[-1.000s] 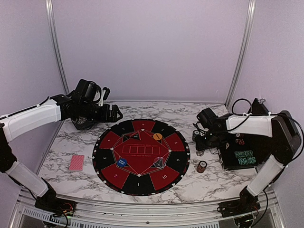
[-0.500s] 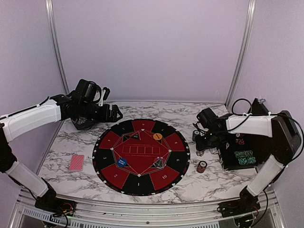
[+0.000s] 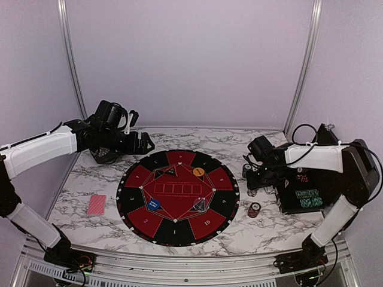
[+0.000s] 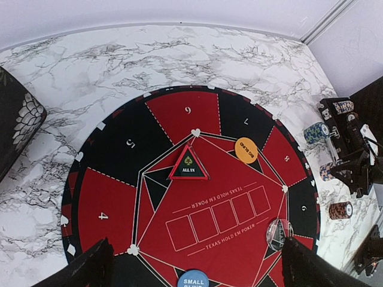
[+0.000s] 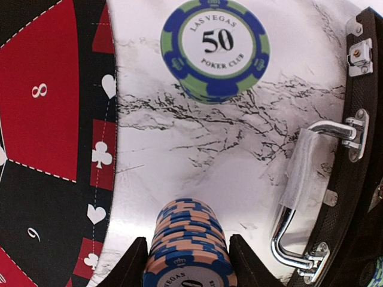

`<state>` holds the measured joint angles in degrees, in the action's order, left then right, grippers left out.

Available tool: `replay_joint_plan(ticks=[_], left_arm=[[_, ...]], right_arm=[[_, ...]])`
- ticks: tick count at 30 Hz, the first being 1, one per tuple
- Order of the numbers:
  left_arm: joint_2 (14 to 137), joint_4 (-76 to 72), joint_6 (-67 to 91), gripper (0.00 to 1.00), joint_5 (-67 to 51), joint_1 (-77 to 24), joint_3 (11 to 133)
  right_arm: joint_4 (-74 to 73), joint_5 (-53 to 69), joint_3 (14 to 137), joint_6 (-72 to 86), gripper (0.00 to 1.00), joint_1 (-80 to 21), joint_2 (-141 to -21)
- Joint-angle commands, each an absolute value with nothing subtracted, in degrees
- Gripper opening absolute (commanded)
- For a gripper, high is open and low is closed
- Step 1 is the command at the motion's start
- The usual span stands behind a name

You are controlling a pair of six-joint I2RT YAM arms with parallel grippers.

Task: Distribute texas hold em gaming equipment
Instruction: Pick up the pile of poker chips from the pile of poker chips.

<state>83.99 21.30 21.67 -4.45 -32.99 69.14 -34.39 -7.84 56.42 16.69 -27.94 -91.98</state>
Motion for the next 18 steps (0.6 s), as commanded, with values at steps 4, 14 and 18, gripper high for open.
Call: replay_joint_plan(ticks=[4, 14, 18], left_arm=[[83.6, 20.4, 21.7, 0.99, -4.0, -33.1, 68.6], [83.5, 20.3, 21.5, 0.99, -3.9, -33.1, 68.4], [83.5, 20.3, 21.5, 0.99, -3.9, -33.1, 68.4]], right_arm=[[-35.4, -8.2, 59.3, 16.7, 0.42, -27.5, -91.5], [-35.7, -8.3, 60.0, 16.7, 0.41, -27.5, -91.7], [-36.0, -8.4, 60.0, 16.7, 0.41, -27.5, -91.6]])
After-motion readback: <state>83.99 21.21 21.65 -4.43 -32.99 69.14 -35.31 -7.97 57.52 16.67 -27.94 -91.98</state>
